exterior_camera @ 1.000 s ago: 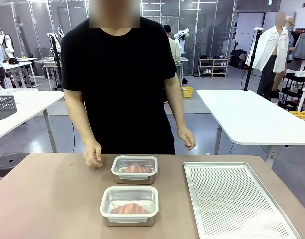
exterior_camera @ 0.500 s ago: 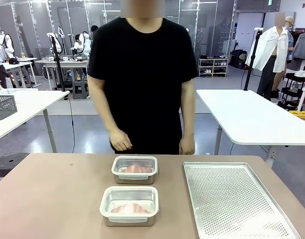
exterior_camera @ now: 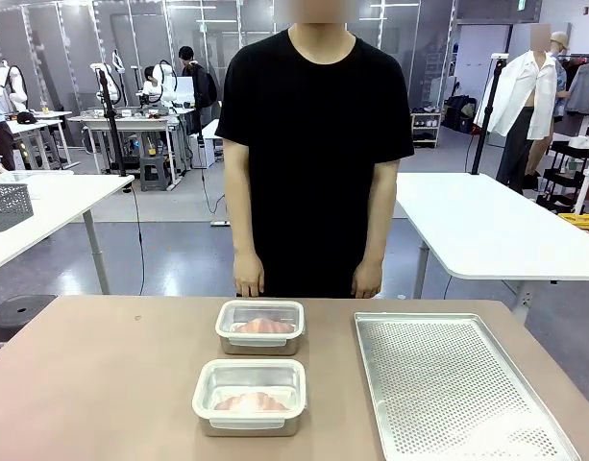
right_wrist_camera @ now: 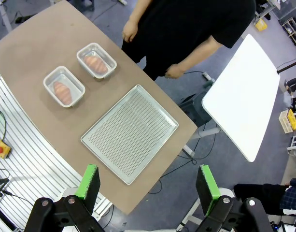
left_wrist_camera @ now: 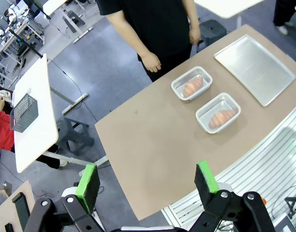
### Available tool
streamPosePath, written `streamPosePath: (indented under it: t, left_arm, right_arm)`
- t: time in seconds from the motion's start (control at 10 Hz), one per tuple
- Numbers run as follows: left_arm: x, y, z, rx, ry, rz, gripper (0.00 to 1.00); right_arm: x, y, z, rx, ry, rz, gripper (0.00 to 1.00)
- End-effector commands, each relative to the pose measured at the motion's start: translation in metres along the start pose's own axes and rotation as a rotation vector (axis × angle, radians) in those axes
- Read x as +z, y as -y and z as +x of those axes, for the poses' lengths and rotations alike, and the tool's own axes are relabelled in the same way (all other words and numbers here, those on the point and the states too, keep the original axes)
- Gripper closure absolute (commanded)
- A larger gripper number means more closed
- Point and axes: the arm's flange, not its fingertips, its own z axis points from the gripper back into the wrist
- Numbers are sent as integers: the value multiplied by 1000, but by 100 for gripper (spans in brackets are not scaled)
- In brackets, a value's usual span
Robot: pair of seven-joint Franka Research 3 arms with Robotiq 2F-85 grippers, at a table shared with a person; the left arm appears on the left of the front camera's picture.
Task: Place the bread into the airtight container.
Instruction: Pick up a Butter Roll and place it into an empty Airtight Container.
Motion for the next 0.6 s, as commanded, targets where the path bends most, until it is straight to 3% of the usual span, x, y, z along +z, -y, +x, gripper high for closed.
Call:
streamPosePath:
  t: [0.0, 0.5]
  left_arm:
    - [9, 5, -3, -2, 22, -1, 0]
    - [9, 5, -3, -2, 22, -1, 0]
  right_arm:
    - [0, 0, 0, 8, -8, -12, 0]
    - [0, 0, 0, 8, -8, -12, 0]
